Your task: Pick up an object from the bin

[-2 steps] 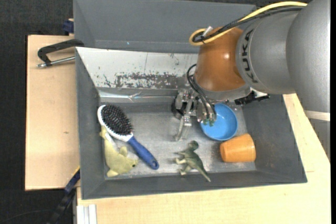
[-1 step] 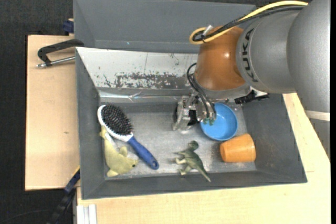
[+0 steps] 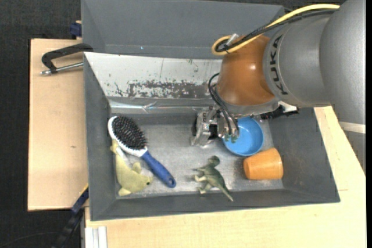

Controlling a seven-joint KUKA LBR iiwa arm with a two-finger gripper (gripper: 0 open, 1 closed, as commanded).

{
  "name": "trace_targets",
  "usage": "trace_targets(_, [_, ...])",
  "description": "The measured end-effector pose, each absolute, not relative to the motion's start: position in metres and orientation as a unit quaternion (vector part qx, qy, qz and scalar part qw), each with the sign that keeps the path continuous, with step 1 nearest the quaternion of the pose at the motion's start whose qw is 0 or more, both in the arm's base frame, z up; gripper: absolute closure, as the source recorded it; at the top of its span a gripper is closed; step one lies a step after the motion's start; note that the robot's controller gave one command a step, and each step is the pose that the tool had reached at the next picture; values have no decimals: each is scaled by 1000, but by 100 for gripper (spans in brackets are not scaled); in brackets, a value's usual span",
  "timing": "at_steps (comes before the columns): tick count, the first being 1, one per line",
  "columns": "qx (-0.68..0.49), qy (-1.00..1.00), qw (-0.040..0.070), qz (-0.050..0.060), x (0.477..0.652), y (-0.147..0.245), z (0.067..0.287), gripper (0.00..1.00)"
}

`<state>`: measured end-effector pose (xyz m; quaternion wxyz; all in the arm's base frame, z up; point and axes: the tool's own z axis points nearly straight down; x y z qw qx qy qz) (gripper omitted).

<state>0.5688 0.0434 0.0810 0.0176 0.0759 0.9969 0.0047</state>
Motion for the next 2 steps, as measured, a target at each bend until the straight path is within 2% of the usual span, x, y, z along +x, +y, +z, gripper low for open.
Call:
trace_targets(1, [75, 997, 3, 1, 560, 42, 72, 0])
trace_targets(2, [-53, 999, 3, 0, 574, 40, 72, 0])
